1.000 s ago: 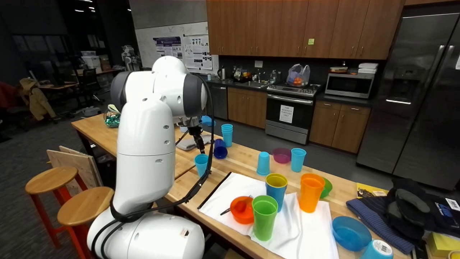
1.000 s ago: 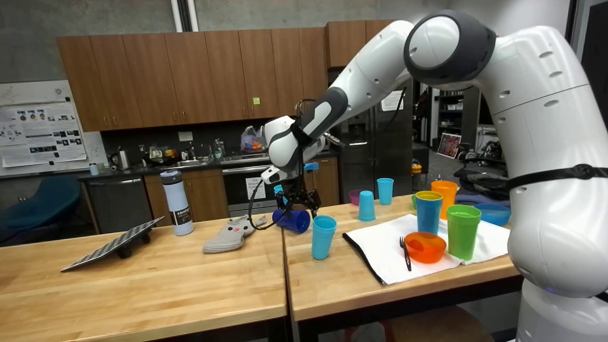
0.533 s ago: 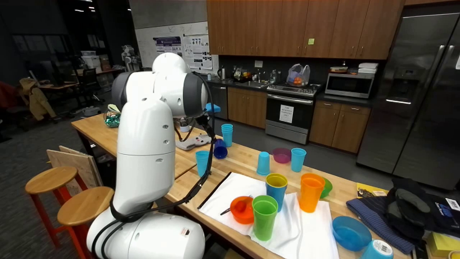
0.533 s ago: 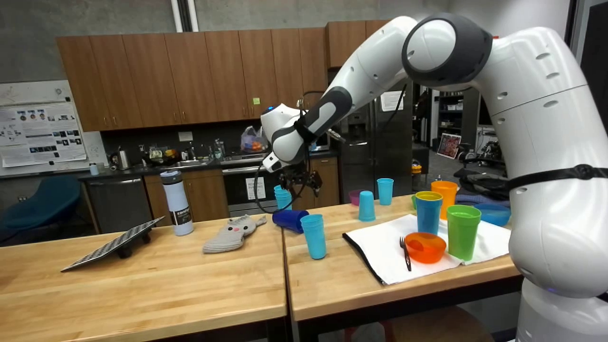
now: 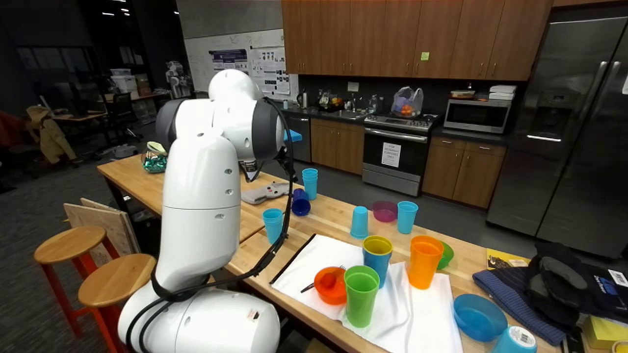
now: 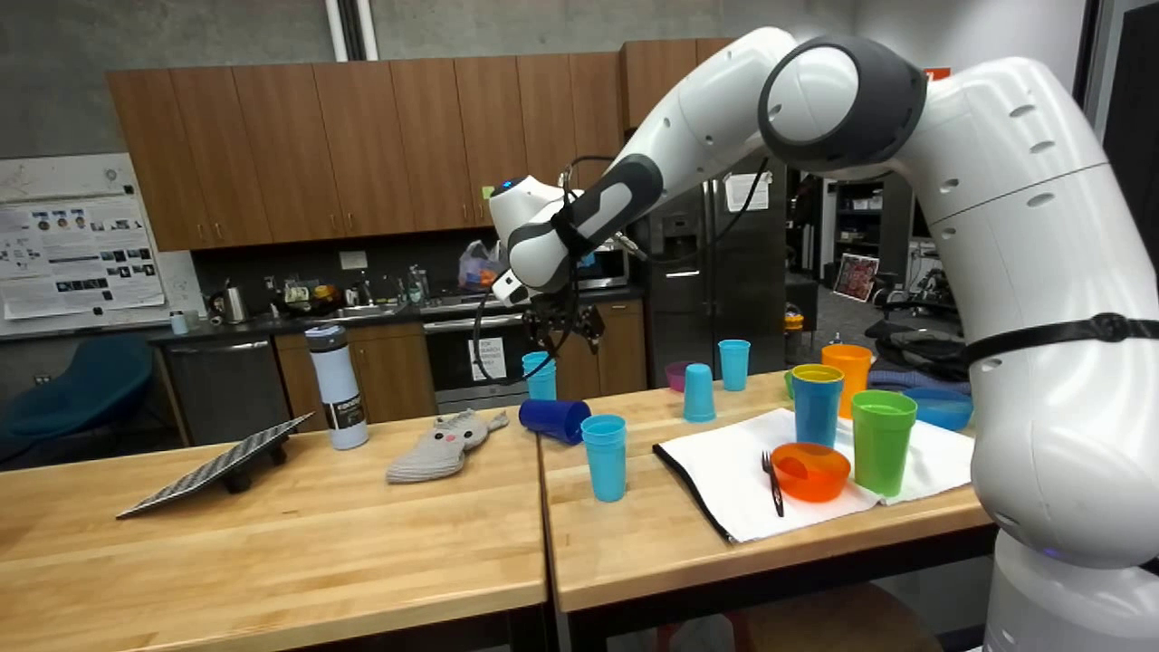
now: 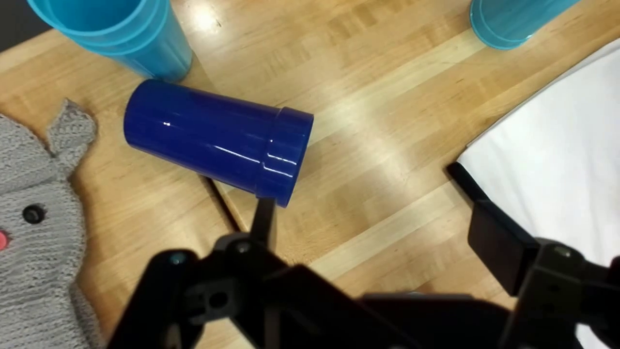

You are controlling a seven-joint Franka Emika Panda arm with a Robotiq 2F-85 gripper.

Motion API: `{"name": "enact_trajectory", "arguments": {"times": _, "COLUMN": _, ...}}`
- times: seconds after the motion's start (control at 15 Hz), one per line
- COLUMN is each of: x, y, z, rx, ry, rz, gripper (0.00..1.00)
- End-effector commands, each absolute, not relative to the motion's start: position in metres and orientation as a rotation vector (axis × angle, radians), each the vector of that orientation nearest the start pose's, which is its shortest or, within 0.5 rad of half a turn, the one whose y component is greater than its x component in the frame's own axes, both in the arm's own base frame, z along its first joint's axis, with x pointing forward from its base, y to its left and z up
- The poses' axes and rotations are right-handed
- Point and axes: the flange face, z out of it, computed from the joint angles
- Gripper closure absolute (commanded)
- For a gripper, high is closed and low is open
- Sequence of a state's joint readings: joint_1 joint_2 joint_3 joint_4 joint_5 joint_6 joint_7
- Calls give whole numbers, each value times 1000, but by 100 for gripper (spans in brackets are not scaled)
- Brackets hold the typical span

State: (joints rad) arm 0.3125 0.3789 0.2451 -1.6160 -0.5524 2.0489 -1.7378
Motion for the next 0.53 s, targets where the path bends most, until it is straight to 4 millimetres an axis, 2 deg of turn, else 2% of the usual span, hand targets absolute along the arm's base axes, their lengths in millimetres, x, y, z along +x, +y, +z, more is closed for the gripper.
{"name": "enact_trajectory", "arguments": {"times": 0.0, "x": 597, "y": 316, "z": 423, "rx": 849, "ry": 2620, "rz": -239, "gripper": 0}}
{"name": "enact_trajectory", "arguments": {"times": 0.07, "x": 597, "y": 316, "z": 423, "rx": 848, "ry": 2620, "rz": -239, "gripper": 0}}
{"name": "enact_trajectory", "arguments": {"times": 0.13, "x": 587, "y": 303, "z": 425, "rx": 836, "ry": 2609, "rz": -242, "gripper": 0}}
{"name": "enact_trajectory", "arguments": {"times": 0.2, "x": 586, "y": 302, "z": 422, "rx": 821, "ry": 2607, "rz": -234, "gripper": 0}}
{"name": "enact_trajectory", "arguments": {"times": 0.47, "x": 587, "y": 304, "z": 394, "rx": 829, "ry": 2649, "rz": -143, "gripper": 0}}
